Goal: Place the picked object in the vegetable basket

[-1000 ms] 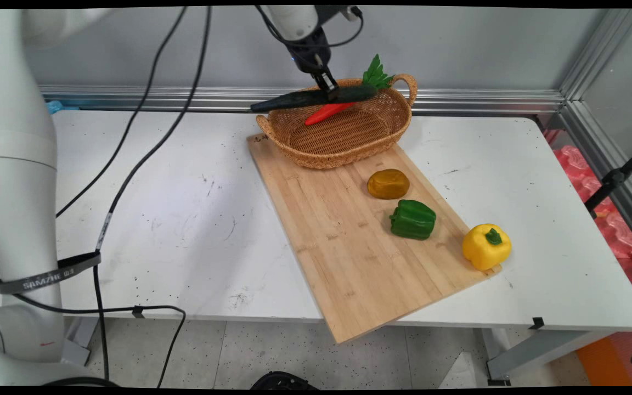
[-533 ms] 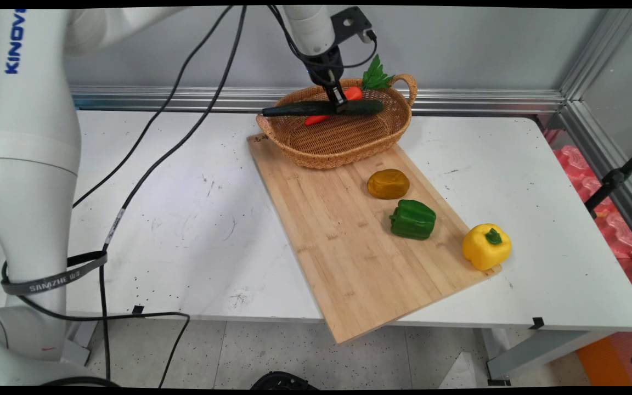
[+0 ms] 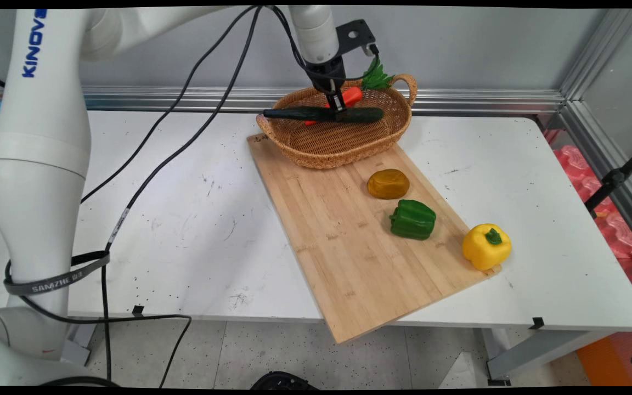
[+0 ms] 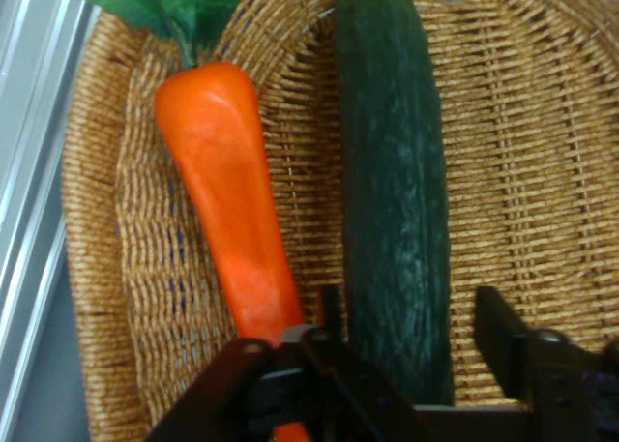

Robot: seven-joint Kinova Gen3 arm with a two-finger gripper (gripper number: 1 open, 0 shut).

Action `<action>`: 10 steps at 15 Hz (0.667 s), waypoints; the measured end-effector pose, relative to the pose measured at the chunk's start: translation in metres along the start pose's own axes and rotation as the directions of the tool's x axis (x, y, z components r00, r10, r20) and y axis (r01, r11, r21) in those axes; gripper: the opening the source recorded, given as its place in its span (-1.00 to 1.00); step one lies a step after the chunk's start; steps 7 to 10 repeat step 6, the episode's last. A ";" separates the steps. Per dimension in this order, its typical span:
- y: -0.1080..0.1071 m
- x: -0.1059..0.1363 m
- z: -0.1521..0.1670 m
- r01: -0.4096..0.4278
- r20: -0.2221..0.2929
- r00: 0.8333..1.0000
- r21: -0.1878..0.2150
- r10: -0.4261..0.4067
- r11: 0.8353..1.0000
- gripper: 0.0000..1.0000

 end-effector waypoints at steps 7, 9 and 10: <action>0.000 0.004 0.007 -0.051 -0.004 0.999 0.004 0.051 0.999 1.00; 0.000 0.004 0.007 -0.051 -0.004 0.999 0.004 0.051 0.999 1.00; 0.000 0.004 0.007 -0.051 -0.004 0.999 0.004 0.051 0.999 1.00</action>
